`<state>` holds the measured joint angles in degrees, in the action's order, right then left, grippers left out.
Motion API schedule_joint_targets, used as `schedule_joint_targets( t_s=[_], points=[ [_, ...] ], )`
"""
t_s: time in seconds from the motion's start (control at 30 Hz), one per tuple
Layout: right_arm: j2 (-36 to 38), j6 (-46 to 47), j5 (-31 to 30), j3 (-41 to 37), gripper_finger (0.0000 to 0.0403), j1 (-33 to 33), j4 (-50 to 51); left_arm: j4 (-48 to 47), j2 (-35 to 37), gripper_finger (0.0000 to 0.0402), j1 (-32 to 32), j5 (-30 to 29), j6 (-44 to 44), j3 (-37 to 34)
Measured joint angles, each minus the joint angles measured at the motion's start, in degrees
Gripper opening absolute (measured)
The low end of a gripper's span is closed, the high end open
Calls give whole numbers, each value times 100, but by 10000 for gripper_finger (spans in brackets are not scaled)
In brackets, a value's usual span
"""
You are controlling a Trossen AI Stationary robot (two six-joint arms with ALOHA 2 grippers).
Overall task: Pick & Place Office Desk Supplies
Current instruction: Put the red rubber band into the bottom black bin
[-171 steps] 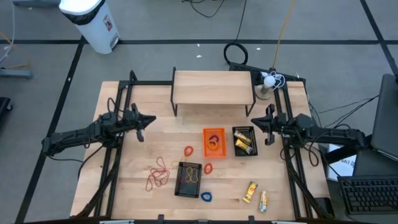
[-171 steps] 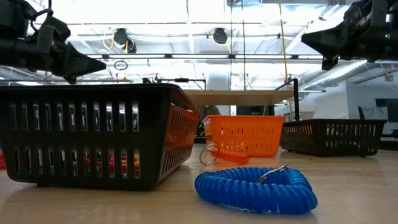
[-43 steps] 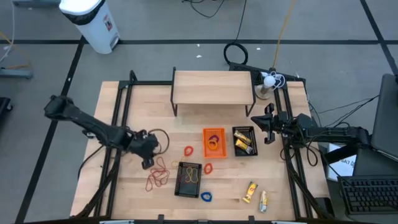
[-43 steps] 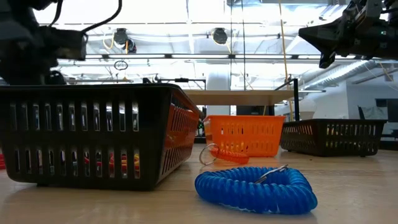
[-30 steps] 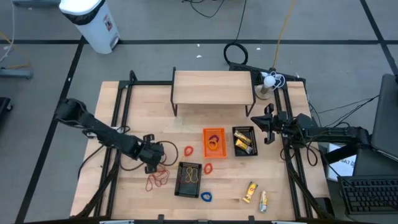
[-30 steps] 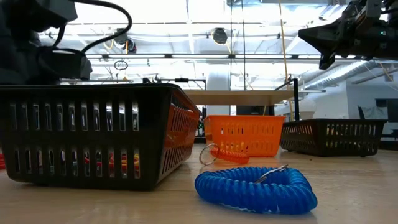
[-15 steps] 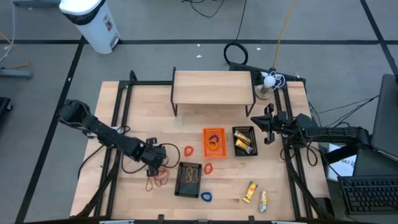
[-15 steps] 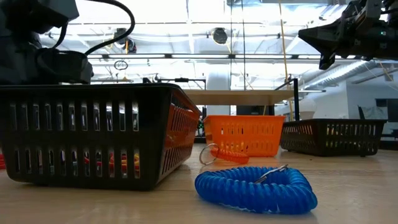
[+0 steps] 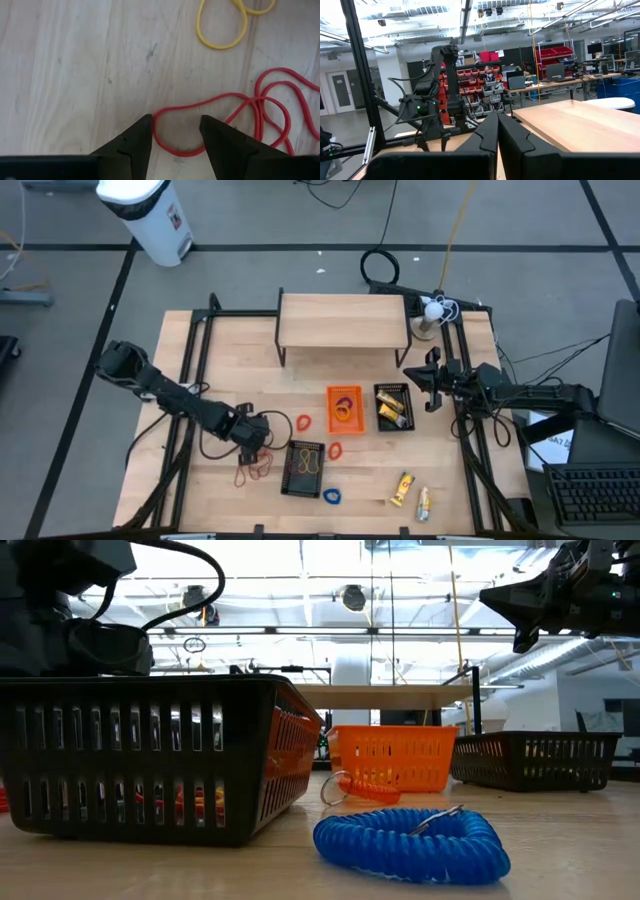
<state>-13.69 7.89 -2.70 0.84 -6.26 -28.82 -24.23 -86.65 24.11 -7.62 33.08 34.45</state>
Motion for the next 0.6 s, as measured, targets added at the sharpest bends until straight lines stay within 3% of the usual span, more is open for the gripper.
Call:
schedule_joint_targets(
  t_s=[0.13, 0.37, 0.6],
  points=[
    [1, -1, 0, 0, 0, -2, -2, -83, 10, 151, -61, 25, 62, -1],
    [-1, -1, 2, 0, 0, -1, -2, -194, 11, 16, -109, 13, -59, -1],
    [-1, -5, 1, 0, 0, 0, -4, -1077, 240, 3, 11, -276, -371, 535]
  ],
)
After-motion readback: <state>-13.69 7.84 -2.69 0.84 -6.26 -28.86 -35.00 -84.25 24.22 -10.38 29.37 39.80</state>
